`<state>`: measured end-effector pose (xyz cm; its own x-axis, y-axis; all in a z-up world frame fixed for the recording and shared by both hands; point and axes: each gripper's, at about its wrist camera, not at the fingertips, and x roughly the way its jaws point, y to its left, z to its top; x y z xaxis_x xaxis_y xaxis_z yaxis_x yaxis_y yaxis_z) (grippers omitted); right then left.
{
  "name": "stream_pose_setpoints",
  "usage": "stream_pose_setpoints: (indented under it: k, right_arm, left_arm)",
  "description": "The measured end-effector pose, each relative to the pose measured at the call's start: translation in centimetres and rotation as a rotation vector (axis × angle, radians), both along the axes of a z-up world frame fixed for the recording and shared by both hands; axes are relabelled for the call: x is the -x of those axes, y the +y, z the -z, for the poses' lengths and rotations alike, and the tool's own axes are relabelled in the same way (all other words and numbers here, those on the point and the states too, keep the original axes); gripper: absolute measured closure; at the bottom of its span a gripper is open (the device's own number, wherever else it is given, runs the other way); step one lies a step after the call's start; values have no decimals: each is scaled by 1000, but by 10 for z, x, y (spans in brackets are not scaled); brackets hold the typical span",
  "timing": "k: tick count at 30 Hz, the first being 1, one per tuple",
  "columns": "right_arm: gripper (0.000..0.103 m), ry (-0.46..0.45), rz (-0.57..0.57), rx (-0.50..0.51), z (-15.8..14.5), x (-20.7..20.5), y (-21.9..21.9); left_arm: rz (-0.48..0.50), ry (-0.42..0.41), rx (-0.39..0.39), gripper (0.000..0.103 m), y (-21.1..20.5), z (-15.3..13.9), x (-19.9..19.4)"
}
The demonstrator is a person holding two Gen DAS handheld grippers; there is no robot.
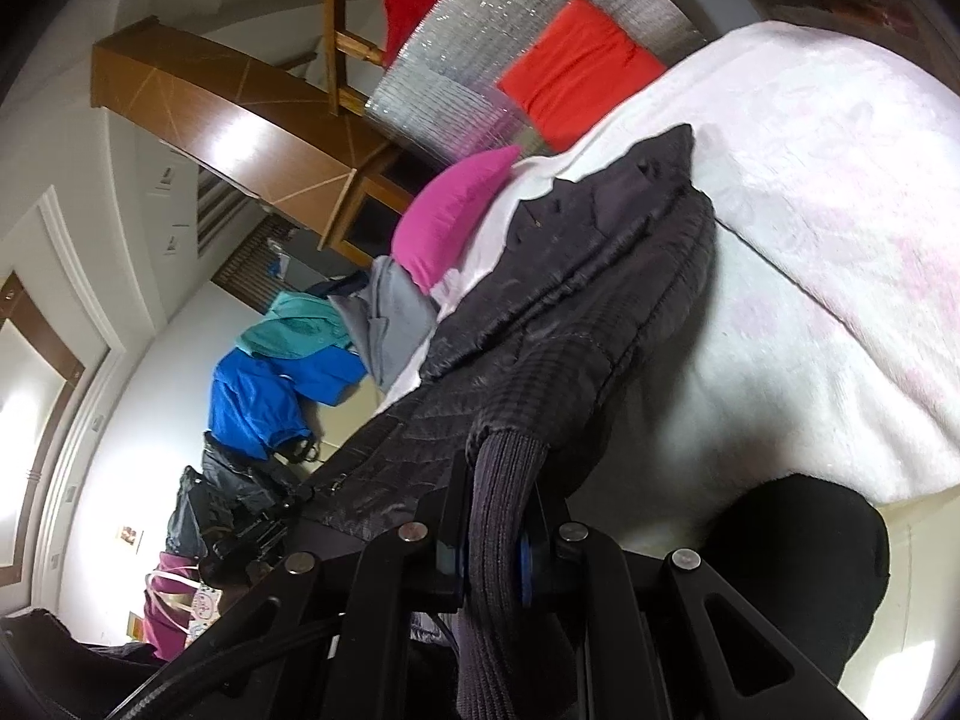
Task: Fold large clothes
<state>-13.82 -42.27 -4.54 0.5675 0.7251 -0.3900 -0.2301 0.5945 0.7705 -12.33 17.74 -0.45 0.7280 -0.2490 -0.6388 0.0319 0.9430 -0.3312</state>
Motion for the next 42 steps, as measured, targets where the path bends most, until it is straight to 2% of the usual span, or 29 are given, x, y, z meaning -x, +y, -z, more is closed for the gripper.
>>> stream_pose_setpoints:
  k: [9, 13, 21, 42]
  right_arm:
    - [91, -57, -6, -39, -26, 1, -7]
    - [91, -89, -5, -46, -40, -10, -7]
    - [91, -118, 26, -77, -57, -51, -4]
    - [91, -105, 133, -106, -66, -118, -9]
  left_arm:
    - [6, -50, 17, 88, 3, -25, -10]
    - [2, -81, 22, 88, 3, -37, -25]
    - [-34, -92, -24, 88, -6, -47, -58]
    - [-67, -86, -43, 88, -16, -61, -114]
